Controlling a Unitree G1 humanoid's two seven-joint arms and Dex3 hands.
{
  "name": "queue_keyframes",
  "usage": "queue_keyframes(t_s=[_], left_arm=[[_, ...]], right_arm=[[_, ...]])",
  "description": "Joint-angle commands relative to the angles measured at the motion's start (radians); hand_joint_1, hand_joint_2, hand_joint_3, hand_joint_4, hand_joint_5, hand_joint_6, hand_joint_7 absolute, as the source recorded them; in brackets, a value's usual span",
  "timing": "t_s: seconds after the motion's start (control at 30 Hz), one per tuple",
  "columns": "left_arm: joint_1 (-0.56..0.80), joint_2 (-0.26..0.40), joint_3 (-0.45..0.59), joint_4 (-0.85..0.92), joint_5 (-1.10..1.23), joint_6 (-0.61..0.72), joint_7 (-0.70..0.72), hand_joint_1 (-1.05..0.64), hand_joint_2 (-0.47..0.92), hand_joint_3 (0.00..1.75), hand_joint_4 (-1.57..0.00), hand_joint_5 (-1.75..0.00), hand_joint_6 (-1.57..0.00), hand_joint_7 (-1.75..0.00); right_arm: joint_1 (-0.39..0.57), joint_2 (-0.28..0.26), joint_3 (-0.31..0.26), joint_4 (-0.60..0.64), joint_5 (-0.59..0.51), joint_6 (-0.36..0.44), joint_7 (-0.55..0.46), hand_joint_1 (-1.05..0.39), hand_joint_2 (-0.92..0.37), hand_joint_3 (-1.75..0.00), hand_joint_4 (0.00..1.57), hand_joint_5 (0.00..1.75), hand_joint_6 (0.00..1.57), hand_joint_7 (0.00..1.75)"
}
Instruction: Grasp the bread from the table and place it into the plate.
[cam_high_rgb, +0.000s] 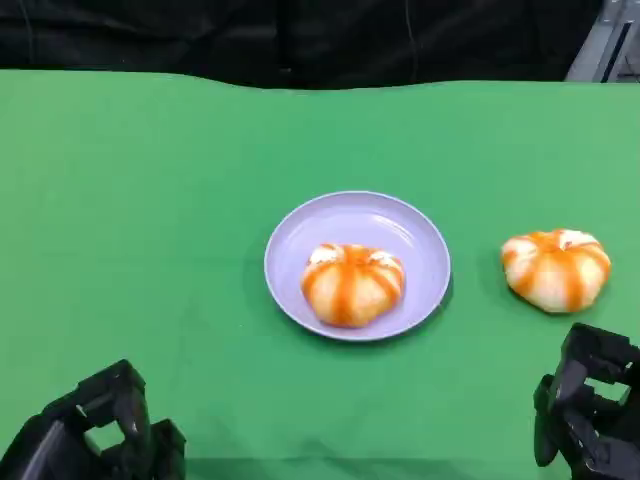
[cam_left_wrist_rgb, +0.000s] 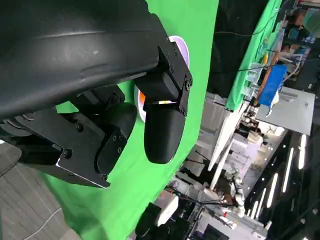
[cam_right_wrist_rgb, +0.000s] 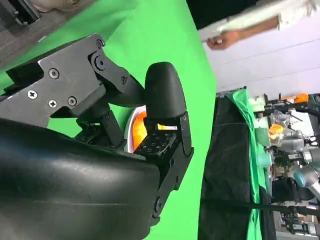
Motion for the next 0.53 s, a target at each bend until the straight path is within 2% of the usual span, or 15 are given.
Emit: queue_keyframes(t_s=[0.03, 0.27, 0.53], left_arm=[[0.003, 0.002, 0.009, -0.012, 0.016, -0.003, 0.0, 0.06, 0.59, 1.43, -0.98, -1.75, -0.79, -1.75], [0.004, -0.005, 0.014, -0.023, 0.022, 0.01, 0.015, 0.05, 0.6, 1.4, -0.97, -1.75, -0.79, -1.75], [-0.051, 0.002, 0.031, -0.009, 0.042, 0.031, 0.047, 0.06, 0.63, 1.37, -0.92, -1.75, -0.74, -1.75]], right_arm=[[0.004, -0.01, -0.014, -0.011, 0.012, -0.001, 0.003, -0.11, -0.52, -1.16, 0.88, 1.71, 0.83, 1.49], [0.005, -0.012, -0.017, -0.019, 0.015, 0.015, -0.003, -0.12, -0.5, -1.17, 0.9, 1.69, 0.86, 1.45], [-0.016, -0.011, -0.014, 0.011, 0.005, -0.005, 0.007, -0.11, -0.51, -1.21, 0.89, 1.7, 0.85, 1.47]])
